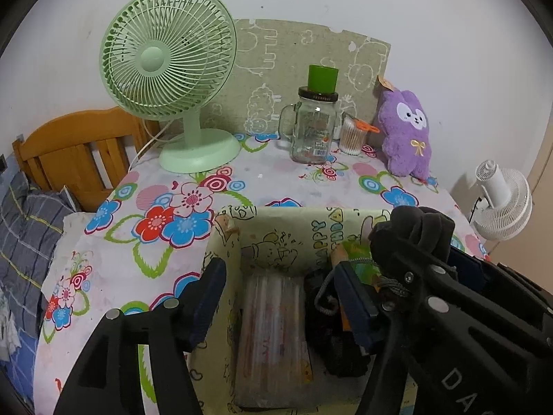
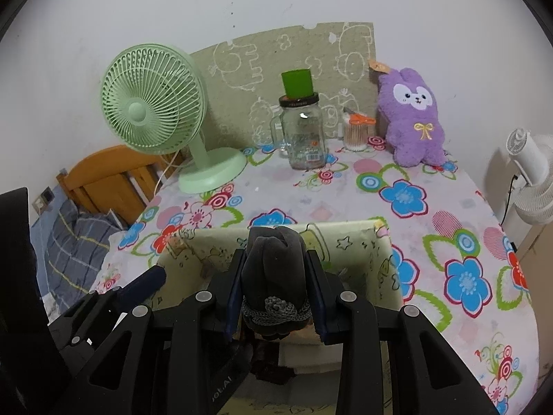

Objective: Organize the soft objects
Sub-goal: 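Lower the plastic bag into the basket and open the left tool, then open the right tool to release the gray sock into the basket, then withdraw both tools toward the white cloth roll and pink packet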

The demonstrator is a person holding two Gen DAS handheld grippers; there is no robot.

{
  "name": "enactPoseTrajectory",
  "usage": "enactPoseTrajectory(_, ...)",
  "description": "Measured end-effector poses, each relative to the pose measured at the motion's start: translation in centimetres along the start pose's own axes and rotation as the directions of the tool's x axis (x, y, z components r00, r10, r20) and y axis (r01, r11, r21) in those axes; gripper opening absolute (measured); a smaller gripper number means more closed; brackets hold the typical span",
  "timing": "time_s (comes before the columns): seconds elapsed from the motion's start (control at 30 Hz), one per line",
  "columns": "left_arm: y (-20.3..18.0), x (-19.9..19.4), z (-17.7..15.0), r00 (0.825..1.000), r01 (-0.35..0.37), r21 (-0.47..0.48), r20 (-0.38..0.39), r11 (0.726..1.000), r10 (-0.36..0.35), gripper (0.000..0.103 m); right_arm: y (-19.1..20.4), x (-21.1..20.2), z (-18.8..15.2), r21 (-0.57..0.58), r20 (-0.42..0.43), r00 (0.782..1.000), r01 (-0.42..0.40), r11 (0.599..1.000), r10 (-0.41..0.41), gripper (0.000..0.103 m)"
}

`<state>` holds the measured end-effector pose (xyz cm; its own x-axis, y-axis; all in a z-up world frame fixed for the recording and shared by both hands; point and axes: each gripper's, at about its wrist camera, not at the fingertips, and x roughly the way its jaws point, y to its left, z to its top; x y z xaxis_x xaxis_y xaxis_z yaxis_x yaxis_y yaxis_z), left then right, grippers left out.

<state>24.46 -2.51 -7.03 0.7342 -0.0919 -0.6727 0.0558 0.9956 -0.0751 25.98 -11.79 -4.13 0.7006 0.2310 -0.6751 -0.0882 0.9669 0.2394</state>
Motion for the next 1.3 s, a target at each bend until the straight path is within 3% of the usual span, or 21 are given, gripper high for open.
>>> enactPoseTrajectory(0.4, -1.0, -1.4, -1.5, 1.0, 0.017, 0.041, -0.023, 0.999, -0.016, 0.085, -0.1, -1.7, -1.7, -0.018, -0.02, 1.0, -0.004, 1.0, 0.003, 0.039)
enactPoseTrajectory(0.47, -0.9, -1.8, -1.8, 0.999, 0.028, 0.035, -0.025, 0.999, -0.027, 0.087, -0.2, -2.2, -1.9, -0.015, -0.014, 1.0, -0.004, 1.0, 0.004, 0.048)
enactPoseTrajectory(0.53, -0.8, -2.2, -2.0, 0.999, 0.042, 0.027, -0.025, 0.999, -0.041, 0.088, -0.4, -2.7, -2.1, -0.006, 0.003, 1.0, -0.001, 1.0, 0.001, 0.071)
enactPoseTrajectory(0.57, -0.9, -2.3, -2.0, 0.999, 0.042, 0.028, -0.023, 0.999, -0.041, 0.09, -0.4, -3.2, -2.3, -0.003, 0.015, 1.0, 0.002, 1.0, -0.002, 0.073)
enactPoseTrajectory(0.7, -1.1, -3.2, -2.5, 0.999, 0.033, 0.037, -0.011, 0.999, -0.033, 0.092, -0.5, -4.0, -2.8, -0.001, 0.022, 1.0, 0.008, 1.0, -0.008, 0.076)
enactPoseTrajectory(1.0, -1.0, -5.3, -3.2, 1.0, 0.024, 0.023, 0.009, 0.999, -0.024, 0.099, -0.5, -6.5, -3.6, -0.003, 0.061, 0.998, 0.036, 0.999, -0.036, 0.094)
enactPoseTrajectory(1.3, -1.2, -7.9, -4.0, 0.999, 0.032, 0.028, 0.037, 0.999, -0.033, 0.103, -0.2, -9.4, -4.4, -0.029, 0.106, 0.994, 0.043, 0.999, -0.04, 0.101)
